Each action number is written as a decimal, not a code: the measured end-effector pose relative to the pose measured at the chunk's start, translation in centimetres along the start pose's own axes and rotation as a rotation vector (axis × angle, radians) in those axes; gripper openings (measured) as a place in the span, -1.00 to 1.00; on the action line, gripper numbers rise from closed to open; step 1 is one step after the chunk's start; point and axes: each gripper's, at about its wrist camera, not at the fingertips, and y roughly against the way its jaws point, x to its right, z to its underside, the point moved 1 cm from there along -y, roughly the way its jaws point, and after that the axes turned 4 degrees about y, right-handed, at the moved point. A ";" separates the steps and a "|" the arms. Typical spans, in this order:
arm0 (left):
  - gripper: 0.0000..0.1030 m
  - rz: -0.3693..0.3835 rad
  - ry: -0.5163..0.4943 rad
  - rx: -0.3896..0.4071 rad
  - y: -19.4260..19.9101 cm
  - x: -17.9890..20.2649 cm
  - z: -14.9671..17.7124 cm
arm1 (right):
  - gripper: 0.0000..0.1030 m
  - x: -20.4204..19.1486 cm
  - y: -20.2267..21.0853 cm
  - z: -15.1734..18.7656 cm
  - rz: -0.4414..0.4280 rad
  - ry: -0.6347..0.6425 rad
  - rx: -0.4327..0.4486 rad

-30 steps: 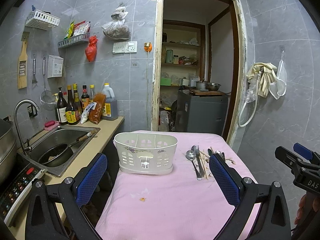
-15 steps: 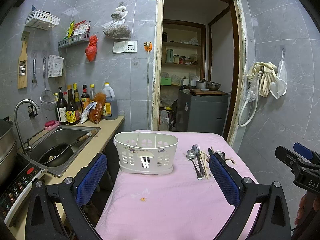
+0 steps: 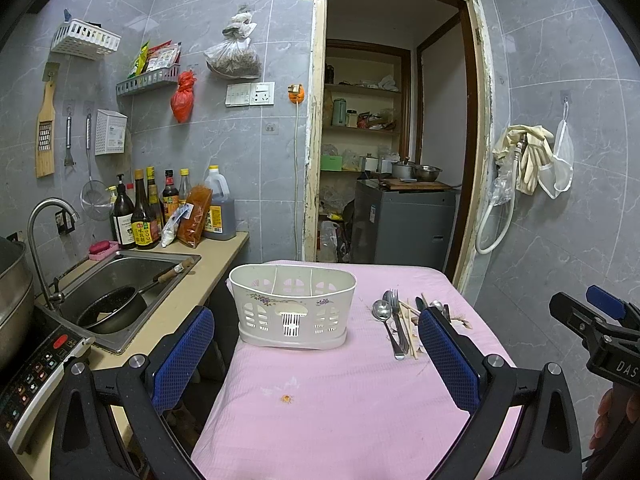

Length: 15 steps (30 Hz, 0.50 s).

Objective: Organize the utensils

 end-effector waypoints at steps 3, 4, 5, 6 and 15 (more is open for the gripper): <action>1.00 0.000 0.000 0.000 0.0 0.0 0.0 | 0.98 0.0 0.0 0.0 0.000 0.000 0.001; 1.00 -0.001 0.000 -0.001 0.0 0.0 0.0 | 0.98 -0.1 -0.1 0.0 0.001 0.000 0.000; 1.00 0.000 0.000 -0.001 0.0 0.0 0.0 | 0.98 -0.1 0.0 0.0 0.001 0.000 0.000; 1.00 -0.001 0.000 0.000 -0.2 -0.3 -0.1 | 0.98 0.0 0.0 0.0 0.001 0.000 0.001; 1.00 -0.001 0.000 -0.001 -0.2 -0.2 -0.1 | 0.98 0.1 0.0 -0.1 -0.001 0.000 -0.001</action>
